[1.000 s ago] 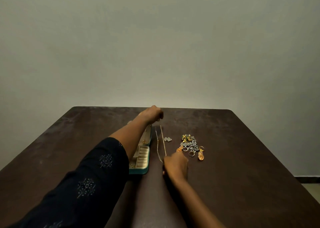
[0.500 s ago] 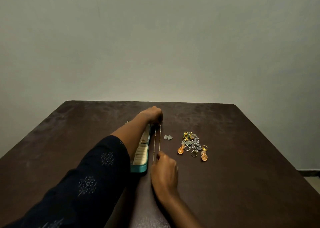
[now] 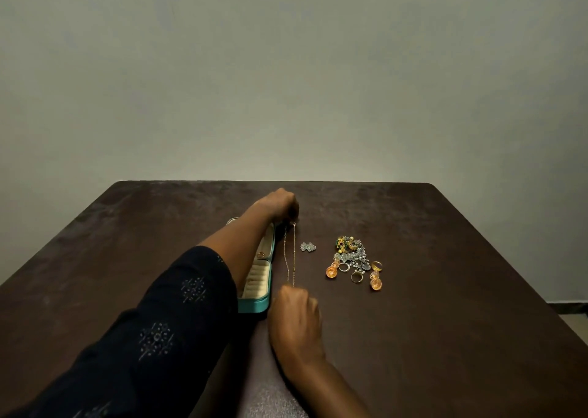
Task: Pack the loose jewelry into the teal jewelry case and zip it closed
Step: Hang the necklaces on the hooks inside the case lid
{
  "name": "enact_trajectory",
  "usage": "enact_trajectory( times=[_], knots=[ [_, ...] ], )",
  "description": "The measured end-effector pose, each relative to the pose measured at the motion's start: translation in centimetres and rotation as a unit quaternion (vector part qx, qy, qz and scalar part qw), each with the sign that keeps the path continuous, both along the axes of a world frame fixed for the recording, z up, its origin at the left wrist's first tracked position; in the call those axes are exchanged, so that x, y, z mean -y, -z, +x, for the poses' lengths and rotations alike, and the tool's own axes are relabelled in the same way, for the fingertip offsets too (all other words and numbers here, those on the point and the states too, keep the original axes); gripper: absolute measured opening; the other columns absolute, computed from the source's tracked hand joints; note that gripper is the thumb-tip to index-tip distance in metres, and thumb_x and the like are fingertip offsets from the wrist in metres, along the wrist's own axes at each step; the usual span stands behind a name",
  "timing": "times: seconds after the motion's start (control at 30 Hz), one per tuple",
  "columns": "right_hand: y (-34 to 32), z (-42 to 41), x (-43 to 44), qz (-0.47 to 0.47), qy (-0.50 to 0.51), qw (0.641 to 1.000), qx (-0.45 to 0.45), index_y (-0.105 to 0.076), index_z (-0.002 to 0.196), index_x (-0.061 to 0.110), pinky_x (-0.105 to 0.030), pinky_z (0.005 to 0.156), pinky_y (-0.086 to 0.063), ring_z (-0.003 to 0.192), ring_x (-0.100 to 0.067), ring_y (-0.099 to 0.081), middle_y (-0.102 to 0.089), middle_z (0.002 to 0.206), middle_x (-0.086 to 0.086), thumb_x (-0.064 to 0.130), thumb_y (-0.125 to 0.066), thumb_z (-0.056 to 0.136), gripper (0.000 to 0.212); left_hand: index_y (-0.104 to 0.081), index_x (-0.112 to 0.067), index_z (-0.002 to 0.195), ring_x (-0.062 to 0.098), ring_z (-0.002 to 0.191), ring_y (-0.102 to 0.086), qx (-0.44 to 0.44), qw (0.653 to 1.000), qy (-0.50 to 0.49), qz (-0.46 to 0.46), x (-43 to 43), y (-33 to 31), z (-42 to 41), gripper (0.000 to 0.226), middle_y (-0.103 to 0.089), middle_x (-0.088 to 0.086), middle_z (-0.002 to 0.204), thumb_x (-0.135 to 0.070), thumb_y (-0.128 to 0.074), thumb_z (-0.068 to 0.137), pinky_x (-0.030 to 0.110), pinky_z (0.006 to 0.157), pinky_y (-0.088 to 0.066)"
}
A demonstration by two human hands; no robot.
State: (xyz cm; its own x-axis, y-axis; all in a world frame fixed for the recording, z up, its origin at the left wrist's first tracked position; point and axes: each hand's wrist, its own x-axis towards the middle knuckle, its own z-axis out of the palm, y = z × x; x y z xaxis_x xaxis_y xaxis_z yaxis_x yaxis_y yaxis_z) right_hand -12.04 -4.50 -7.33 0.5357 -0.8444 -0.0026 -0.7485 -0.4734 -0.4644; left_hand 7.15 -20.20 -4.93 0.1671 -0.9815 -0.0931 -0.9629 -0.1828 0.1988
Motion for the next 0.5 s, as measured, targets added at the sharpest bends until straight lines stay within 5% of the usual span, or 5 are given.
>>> enact_trajectory(
  times=[0.2,0.5],
  knots=[
    [-0.62,-0.45,-0.08,0.011,-0.003,1.000,0.006,-0.058,0.103,0.006,-0.036,0.080,-0.047,0.108,-0.032,-0.060,-0.063,0.111,-0.015,0.004,-0.031,0.095,0.029,-0.072,-0.008,0.102,0.022,0.093,-0.068,0.000,1.000,0.004,0.000,-0.20,0.04,0.19,0.030,-0.072,0.010,0.102,0.007,-0.054,0.083,0.029,0.084,-0.052],
    [-0.60,-0.80,0.01,0.022,-0.003,1.000,0.019,-0.059,0.102,0.005,-0.035,0.079,-0.048,0.106,-0.032,-0.060,-0.063,0.109,-0.015,0.006,-0.033,0.095,0.027,-0.071,-0.010,0.103,0.029,0.095,-0.065,0.022,0.999,-0.021,-0.025,0.26,0.60,-0.41,0.021,-0.068,0.014,0.108,-0.006,-0.064,0.083,0.040,0.087,-0.053]
  ],
)
